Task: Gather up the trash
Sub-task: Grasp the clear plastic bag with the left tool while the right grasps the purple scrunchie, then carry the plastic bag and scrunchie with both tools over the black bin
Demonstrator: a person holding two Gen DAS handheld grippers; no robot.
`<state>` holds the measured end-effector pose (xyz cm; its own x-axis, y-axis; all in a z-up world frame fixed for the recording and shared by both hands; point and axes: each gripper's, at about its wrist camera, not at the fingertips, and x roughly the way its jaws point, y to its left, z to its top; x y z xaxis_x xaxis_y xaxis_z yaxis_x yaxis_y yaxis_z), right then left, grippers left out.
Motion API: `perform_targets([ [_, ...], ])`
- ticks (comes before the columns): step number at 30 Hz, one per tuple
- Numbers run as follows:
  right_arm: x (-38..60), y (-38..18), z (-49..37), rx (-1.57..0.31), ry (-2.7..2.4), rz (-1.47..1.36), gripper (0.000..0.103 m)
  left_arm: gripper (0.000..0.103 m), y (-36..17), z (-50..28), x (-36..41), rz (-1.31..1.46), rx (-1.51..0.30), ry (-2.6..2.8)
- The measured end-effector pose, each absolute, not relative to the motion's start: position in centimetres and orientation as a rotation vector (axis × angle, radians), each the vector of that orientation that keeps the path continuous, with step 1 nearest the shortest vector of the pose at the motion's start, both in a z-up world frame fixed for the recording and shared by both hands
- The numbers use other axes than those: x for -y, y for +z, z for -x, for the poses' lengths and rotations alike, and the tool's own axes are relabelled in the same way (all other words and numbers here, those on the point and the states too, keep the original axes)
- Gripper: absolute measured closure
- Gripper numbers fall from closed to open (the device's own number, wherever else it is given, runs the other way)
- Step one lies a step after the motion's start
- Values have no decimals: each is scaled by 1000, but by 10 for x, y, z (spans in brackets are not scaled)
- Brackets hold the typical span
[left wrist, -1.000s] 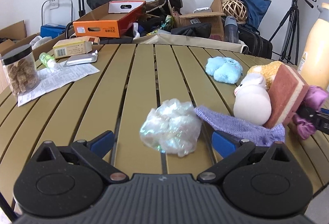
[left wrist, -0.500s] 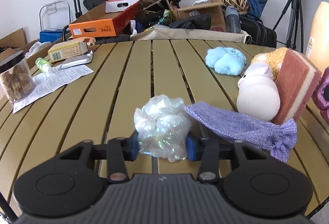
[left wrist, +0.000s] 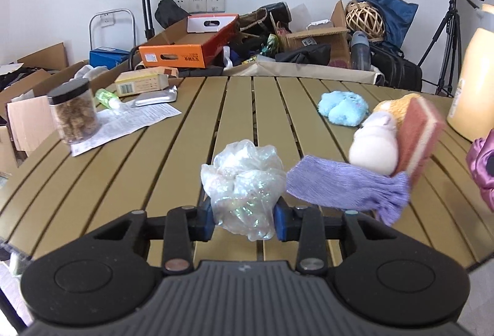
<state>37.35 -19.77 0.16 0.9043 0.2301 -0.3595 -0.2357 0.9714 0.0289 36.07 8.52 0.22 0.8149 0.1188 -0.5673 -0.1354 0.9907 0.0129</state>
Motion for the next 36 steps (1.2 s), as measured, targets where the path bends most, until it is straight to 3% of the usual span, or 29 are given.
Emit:
perform_targets([
  [18, 199, 8, -239, -441, 335, 17, 72, 67, 23, -228, -37, 45, -613, 25],
  [36, 185, -55, -169, -663, 371, 40, 72, 67, -31, -161, -11, -5, -749, -45],
])
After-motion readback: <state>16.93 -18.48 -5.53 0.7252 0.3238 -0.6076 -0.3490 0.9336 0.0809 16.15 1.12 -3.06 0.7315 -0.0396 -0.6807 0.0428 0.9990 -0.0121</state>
